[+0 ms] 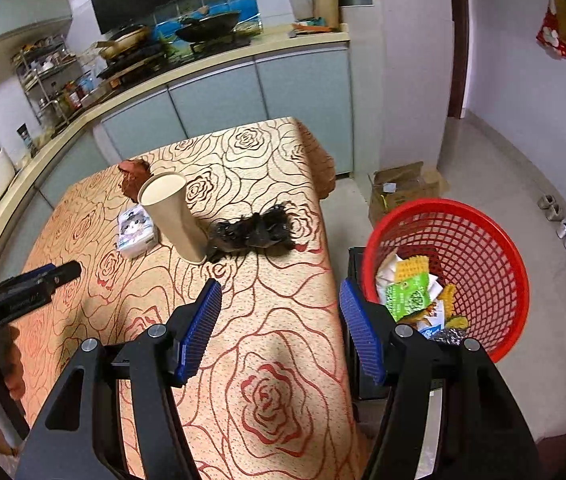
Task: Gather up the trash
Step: 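Move both open tools back toward the cat-print tissue pack and black bag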
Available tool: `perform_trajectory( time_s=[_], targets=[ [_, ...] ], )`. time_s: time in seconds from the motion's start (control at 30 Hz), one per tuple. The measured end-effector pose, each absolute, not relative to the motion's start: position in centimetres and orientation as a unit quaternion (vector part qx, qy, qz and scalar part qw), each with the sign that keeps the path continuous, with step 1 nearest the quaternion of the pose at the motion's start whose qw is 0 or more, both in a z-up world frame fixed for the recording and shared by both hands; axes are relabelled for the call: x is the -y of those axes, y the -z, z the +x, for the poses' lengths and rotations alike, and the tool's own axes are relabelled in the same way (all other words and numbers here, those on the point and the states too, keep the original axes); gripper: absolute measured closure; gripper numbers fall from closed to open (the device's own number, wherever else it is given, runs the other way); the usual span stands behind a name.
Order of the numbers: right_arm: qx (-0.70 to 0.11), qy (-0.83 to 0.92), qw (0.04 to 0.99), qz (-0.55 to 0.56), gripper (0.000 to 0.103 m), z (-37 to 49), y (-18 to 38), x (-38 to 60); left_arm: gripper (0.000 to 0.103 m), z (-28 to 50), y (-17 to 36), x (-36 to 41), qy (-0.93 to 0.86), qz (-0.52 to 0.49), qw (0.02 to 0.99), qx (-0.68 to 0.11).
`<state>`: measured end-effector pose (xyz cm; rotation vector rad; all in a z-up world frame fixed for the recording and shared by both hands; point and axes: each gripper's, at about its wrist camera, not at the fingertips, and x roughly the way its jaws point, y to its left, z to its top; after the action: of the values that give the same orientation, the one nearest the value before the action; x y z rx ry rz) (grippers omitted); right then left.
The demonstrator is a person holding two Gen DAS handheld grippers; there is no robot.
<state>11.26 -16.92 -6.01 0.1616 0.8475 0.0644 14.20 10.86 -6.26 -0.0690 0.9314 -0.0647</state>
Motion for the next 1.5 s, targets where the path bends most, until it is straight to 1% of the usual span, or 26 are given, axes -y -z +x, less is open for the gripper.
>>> perform_trajectory(
  time_s=[0.13,0.43,0.77,1.03,1.13,1.17,1.2,1.37,1.5],
  targets=[
    [-0.414,-0.034,0.907,0.076,0.043,11.7,6.1,16.6,0.036,15.6,6.3,-12.3,0.015,-0.054,0.89,-0.452],
    [-0.418,-0.033,0.905,0.072,0.043,12.8,6.3,16.5,0.035,19.2,6.6,-10.7,0.014,-0.055,0.886,-0.461],
    [-0.42,-0.021,0.904,0.078,0.043,13.8,6.7,17.8,0.035,22.3,8.7,-8.5,0.025,-0.054,0.874,-0.481],
    [-0.428,-0.016,0.9,0.08,0.043,14.3,7.5,18.5,0.036,23.2,10.8,-8.1,0.028,-0.057,0.864,-0.5],
    [-0.429,-0.018,0.899,0.081,0.043,14.6,7.6,18.4,0.041,23.4,11.2,-8.1,0.029,-0.059,0.862,-0.503],
    [-0.429,-0.018,0.899,0.081,0.043,14.6,7.6,18.3,0.045,23.4,11.4,-8.3,0.03,-0.061,0.861,-0.504],
    [-0.429,-0.019,0.899,0.082,0.043,14.7,7.6,18.3,0.048,23.3,11.6,-8.5,0.031,-0.064,0.86,-0.506],
    [-0.431,-0.026,0.898,0.079,0.043,15.1,7.8,18.0,0.051,22.6,11.4,-9.4,0.022,-0.049,0.865,-0.499],
    [-0.433,-0.033,0.897,0.077,0.043,15.5,8.1,17.4,0.055,21.9,11.2,-10.9,0.013,-0.045,0.866,-0.497]
  ],
)
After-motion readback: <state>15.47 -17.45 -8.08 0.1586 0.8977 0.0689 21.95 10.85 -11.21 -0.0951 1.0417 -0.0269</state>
